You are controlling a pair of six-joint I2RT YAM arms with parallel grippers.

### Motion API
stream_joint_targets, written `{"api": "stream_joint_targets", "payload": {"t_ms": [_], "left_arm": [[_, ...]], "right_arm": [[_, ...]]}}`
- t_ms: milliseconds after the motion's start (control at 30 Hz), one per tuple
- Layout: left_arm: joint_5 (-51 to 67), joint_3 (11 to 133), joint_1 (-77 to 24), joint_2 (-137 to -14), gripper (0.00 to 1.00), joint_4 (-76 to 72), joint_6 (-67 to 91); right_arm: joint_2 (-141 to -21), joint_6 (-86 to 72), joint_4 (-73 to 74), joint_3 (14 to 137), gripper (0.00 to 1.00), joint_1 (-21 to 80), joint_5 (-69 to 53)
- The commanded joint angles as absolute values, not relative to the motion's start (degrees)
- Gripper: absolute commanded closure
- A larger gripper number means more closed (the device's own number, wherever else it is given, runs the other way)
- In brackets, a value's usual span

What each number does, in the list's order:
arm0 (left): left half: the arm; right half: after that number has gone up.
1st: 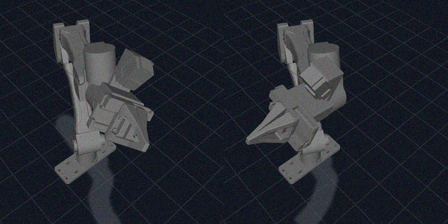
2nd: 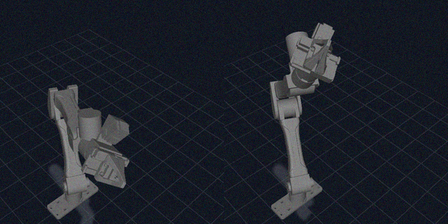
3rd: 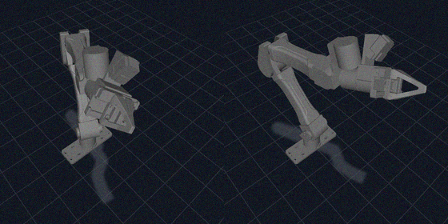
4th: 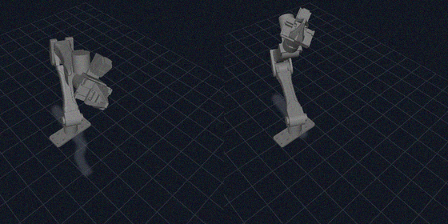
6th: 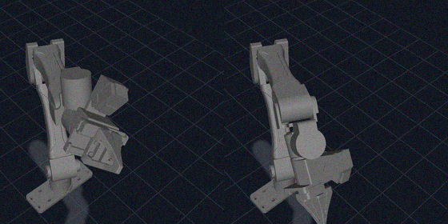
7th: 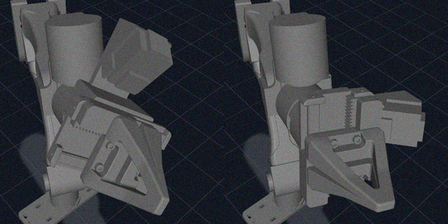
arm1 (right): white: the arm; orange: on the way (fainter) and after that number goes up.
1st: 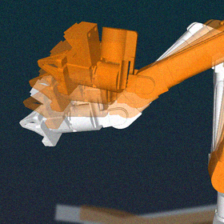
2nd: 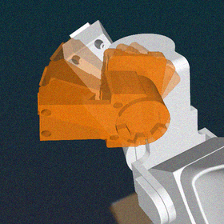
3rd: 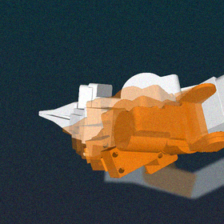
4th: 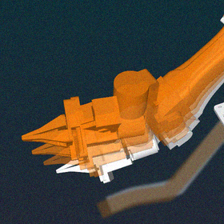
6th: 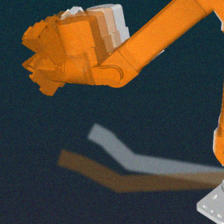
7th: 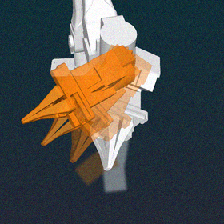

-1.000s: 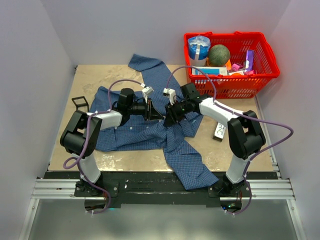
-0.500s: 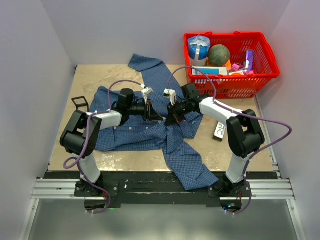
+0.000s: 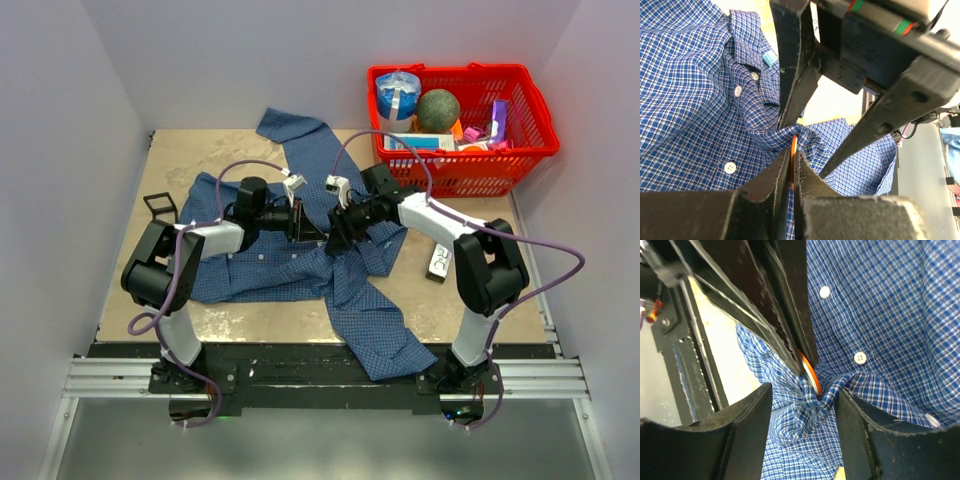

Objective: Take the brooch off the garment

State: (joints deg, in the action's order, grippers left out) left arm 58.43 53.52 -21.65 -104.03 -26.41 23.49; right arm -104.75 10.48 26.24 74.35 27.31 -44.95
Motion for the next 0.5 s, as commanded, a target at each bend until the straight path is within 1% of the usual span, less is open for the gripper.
{"api": "stream_joint_targets", "payload": {"t_ms": [0,67,200,233,333,467], "left_arm": [[59.06,54.32,-21.27,-103.80,1.00,-29.09,24.08],[58.89,54.49,-21.27,-103.89,1.00,-28.92,23.99],[58.80,54.58,-21.27,-103.80,1.00,-29.35,24.52],[58.71,54.58,-21.27,-103.80,1.00,-29.27,24.70],[58.89,54.41,-21.27,-103.97,1.00,-29.53,25.31],[59.41,54.32,-21.27,-104.15,1.00,-30.59,26.54]], "right_arm": [[-103.36,9.06,25.23,77.96,0.45,27.16,-49.21],[-103.71,8.18,24.44,77.96,0.47,27.16,-49.39],[-104.59,6.51,23.21,77.70,0.55,27.07,-47.90],[-104.94,6.50,23.03,77.78,0.61,27.07,-47.64],[-105.12,5.98,22.50,77.96,0.67,27.16,-46.50],[-105.91,4.23,21.54,78.22,0.70,27.07,-45.97]]}}
